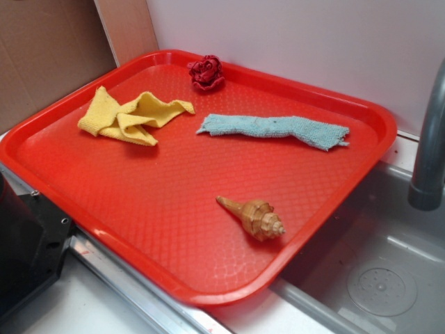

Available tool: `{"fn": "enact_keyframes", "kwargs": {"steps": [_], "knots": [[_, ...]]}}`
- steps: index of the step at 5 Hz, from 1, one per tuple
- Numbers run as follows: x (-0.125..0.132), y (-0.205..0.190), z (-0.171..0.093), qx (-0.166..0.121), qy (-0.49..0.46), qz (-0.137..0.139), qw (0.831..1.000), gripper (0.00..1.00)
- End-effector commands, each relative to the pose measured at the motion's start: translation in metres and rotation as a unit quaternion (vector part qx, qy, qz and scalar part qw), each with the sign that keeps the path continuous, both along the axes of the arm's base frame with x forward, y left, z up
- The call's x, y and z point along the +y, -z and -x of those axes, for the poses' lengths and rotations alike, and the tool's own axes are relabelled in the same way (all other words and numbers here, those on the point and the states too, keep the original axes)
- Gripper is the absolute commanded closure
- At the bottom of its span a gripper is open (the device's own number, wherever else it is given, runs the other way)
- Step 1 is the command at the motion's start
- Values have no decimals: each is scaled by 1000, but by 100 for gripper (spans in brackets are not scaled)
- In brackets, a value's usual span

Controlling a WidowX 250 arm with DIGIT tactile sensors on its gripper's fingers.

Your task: Grab the shell.

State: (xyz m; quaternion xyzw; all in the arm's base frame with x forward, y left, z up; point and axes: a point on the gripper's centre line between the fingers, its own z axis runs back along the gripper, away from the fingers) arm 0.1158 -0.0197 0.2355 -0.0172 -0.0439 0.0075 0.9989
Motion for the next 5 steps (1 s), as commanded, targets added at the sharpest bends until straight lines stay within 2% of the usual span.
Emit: {"fn": "enact_keyframes", "kwargs": {"steps": [1, 2, 3, 4, 5], "knots": [[0, 0, 0, 0, 0, 0, 1000, 0], [-3, 8, -16, -19, 70, -11, 997, 0], [-15, 21, -36, -29, 176, -9, 984, 0], [-41, 38, -50, -21, 291, 4, 957, 0], [-65, 58, -63, -30, 408, 9, 913, 0]]}}
